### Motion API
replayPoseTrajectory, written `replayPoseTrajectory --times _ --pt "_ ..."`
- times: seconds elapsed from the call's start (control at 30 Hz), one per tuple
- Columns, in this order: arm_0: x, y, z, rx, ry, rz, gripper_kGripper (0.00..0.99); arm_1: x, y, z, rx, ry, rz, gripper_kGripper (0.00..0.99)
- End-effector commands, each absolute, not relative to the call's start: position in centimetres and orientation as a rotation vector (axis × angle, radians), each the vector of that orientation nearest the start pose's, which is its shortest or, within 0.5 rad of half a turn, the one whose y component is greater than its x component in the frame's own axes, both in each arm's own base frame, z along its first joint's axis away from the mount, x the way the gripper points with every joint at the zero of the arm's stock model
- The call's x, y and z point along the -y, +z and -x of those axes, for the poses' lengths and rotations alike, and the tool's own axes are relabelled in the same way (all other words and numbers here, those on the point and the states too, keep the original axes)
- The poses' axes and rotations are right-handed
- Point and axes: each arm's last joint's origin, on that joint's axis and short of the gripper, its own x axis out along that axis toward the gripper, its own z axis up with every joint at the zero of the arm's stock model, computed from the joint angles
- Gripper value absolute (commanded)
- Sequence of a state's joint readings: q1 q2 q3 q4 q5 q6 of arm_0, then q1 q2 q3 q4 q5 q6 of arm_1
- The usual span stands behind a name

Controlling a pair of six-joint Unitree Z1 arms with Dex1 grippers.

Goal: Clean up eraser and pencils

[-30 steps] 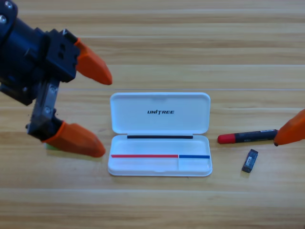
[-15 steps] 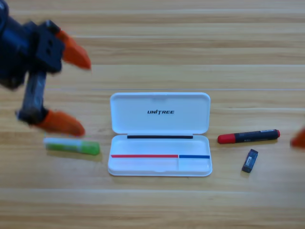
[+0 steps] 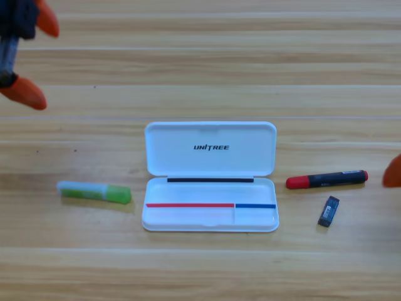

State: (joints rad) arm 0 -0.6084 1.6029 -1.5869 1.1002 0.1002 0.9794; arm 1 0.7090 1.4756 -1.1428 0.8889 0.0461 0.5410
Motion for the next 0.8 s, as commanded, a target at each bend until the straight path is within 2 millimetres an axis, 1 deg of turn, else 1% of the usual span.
replayPoseTrajectory --times 0.03,0.13,0.2,0.37,0.53,0.63,0.8 --pt "15.1 34.6 -28.1 -0.996 -1.003 -1.227 0.988 -18.6 27.6 -19.9 -1.452 0.122 -0.072 0.988" --pt "15.3 32.7 -29.6 -1.05 -1.045 -1.204 0.988 -20.3 26.1 -21.0 -1.486 0.049 -0.105 0.988" --pt "15.6 31.6 -30.3 -1.081 -1.061 -1.198 0.988 -21.1 25.4 -21.6 -1.502 0.001 -0.141 0.986" --pt "16.2 28.8 -31.4 -1.169 -1.103 -1.193 0.99 -23.0 23.6 -23.5 -1.51 -0.061 -0.191 0.979" --pt "16.4 27.7 -31.7 -1.2 -1.128 -1.169 0.99 -24.4 21.9 -25.0 -1.509 -0.113 -0.21 0.969" --pt "16.5 27.3 -31.8 -1.21 -1.138 -1.151 0.99 -24.8 21.0 -25.7 -1.494 -0.131 -0.209 0.966" --pt "16.6 26.3 -31.8 -1.23 -1.155 -1.128 0.99 -25.4 19.5 -26.7 -1.479 -0.162 -0.207 0.934"
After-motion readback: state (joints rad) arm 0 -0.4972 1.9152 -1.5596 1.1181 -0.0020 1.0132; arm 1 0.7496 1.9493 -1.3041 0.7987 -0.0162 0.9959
